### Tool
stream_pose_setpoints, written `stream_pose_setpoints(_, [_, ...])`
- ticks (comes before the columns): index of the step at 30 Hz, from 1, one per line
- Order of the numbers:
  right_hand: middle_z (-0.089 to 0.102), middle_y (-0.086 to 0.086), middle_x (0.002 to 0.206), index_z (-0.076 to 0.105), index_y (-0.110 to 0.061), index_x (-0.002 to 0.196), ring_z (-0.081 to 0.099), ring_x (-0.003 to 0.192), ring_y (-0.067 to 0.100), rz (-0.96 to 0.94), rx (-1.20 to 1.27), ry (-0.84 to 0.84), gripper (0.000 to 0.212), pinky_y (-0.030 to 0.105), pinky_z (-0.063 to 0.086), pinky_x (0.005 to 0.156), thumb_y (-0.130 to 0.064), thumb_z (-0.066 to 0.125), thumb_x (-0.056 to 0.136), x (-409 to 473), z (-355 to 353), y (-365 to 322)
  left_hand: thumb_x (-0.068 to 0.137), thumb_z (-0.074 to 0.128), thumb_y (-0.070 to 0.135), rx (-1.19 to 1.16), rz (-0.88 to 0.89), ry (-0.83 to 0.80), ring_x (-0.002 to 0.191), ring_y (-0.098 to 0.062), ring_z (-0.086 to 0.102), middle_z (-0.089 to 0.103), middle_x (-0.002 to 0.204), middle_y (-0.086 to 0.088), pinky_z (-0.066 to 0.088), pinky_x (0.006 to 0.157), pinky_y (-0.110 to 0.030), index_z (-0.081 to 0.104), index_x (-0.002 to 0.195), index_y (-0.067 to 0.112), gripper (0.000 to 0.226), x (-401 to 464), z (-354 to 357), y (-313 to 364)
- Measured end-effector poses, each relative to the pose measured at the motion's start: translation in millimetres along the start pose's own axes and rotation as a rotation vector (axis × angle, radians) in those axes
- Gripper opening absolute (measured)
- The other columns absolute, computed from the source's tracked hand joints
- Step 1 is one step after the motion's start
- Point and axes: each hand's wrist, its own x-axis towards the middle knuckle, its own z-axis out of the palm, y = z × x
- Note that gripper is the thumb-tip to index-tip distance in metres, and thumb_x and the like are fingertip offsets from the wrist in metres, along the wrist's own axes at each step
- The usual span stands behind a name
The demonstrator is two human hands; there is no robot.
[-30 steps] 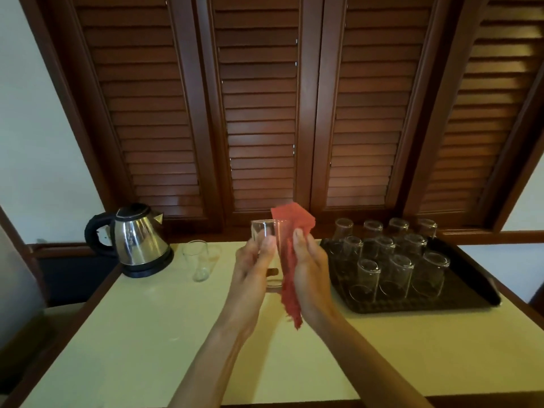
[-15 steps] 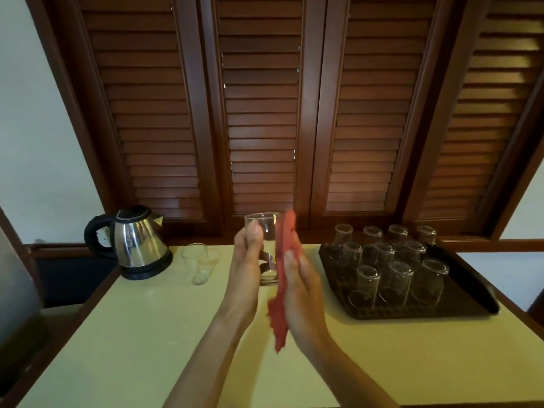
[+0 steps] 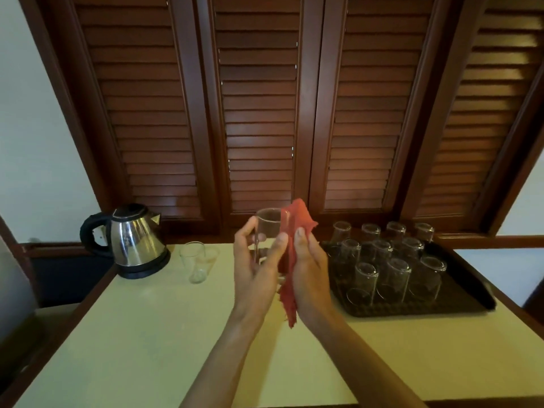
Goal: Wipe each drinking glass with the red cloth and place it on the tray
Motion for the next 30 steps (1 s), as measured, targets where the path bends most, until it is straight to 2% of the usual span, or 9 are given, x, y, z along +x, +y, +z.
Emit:
stream_pose_setpoints(3, [0.074, -0.012, 0.103, 0.063, -0.035, 0.118, 0.070, 0.099, 0.007, -0.005, -0.032, -0.042, 0.031, 0.031, 0.058, 0.086, -0.049, 0.040, 0.102, -26, 13, 12, 0.086, 0.064, 0.049, -0.056, -0.006, 0.090, 0.118, -0.005, 0.066, 0.069, 0.128, 0.011, 0.059, 0.095, -0.026, 0.051, 0.149, 0.032, 0.067, 20, -8, 4])
stream_pose_setpoints(6, [0.076, -0.005, 0.098, 0.066, -0.036, 0.114, 0.073, 0.093, 0.017, 0.030, 0.037, -0.010, 0.035, 0.036, 0.060, 0.084, -0.052, 0.036, 0.105, -9, 1, 6, 0.099, 0.048, 0.047, 0.007, -0.036, -0.028, 0.111, 0.010, 0.063, 0.069, 0.117, 0.027, 0.054, 0.079, -0.008, 0.051, 0.145, 0.041, 0.047, -1, -5, 3])
stream_pose_setpoints(10, [0.073, -0.003, 0.084, 0.065, -0.024, 0.112, 0.070, 0.079, 0.016, 0.055, 0.059, -0.009, 0.038, 0.032, 0.056, 0.074, -0.049, 0.038, 0.101, 1, -7, -3, 0.095, 0.034, 0.058, 0.057, -0.044, -0.067, 0.114, 0.009, 0.058, 0.056, 0.133, 0.016, 0.050, 0.085, -0.013, 0.041, 0.146, 0.041, 0.054, -10, -3, 7])
stream_pose_setpoints(15, [0.075, 0.007, 0.106, 0.068, -0.031, 0.117, 0.071, 0.104, 0.028, 0.095, 0.124, -0.046, 0.036, 0.045, 0.058, 0.088, -0.050, 0.040, 0.105, -15, -3, 8, 0.090, 0.059, 0.041, 0.065, 0.111, -0.027, 0.097, 0.008, 0.065, 0.059, 0.113, 0.004, 0.056, 0.081, -0.018, 0.036, 0.134, 0.026, 0.052, 10, -4, 6])
stream_pose_setpoints(19, [0.075, 0.003, 0.105, 0.061, -0.027, 0.125, 0.073, 0.098, 0.016, 0.101, 0.167, -0.008, 0.037, 0.027, 0.060, 0.073, -0.043, 0.034, 0.107, 14, -12, -3, 0.098, 0.051, 0.046, 0.156, 0.084, -0.030, 0.111, 0.007, 0.061, 0.060, 0.126, 0.009, 0.054, 0.082, -0.012, 0.047, 0.133, 0.039, 0.036, 8, 0, -4])
stream_pose_setpoints(21, [0.072, 0.004, 0.102, 0.061, -0.027, 0.122, 0.072, 0.088, 0.010, 0.111, 0.081, -0.022, 0.035, 0.026, 0.059, 0.069, -0.044, 0.036, 0.106, -2, -7, 9, 0.106, 0.038, 0.048, 0.183, 0.066, 0.030, 0.121, 0.002, 0.056, 0.056, 0.132, 0.011, 0.051, 0.096, -0.017, 0.050, 0.123, 0.047, 0.021, 22, -2, -2])
stream_pose_setpoints(23, [0.073, 0.002, 0.111, 0.062, -0.027, 0.127, 0.071, 0.102, 0.012, 0.133, 0.074, -0.042, 0.036, 0.036, 0.060, 0.087, -0.043, 0.038, 0.105, -17, 0, 16, 0.106, 0.033, 0.055, 0.204, 0.094, 0.065, 0.126, -0.003, 0.055, 0.053, 0.136, 0.009, 0.049, 0.107, -0.027, 0.050, 0.129, 0.043, 0.031, 29, -5, -2])
stream_pose_setpoints(25, [0.072, 0.005, 0.119, 0.060, -0.027, 0.133, 0.068, 0.115, 0.023, 0.162, 0.137, -0.041, 0.041, 0.051, 0.053, 0.101, -0.047, 0.039, 0.104, -9, -3, 15, 0.105, 0.035, 0.055, 0.208, 0.116, 0.020, 0.117, -0.007, 0.064, 0.059, 0.130, 0.005, 0.059, 0.093, -0.027, 0.045, 0.141, 0.036, 0.042, 19, -4, -7])
stream_pose_setpoints(30, [0.075, 0.006, 0.112, 0.065, -0.024, 0.125, 0.071, 0.108, 0.021, 0.119, 0.192, -0.001, 0.039, 0.043, 0.057, 0.095, -0.042, 0.037, 0.105, -2, -10, 4, 0.097, 0.043, 0.066, 0.278, 0.152, -0.040, 0.121, 0.004, 0.054, 0.050, 0.132, 0.014, 0.054, 0.093, -0.016, 0.046, 0.141, 0.040, 0.051, -2, 0, -12])
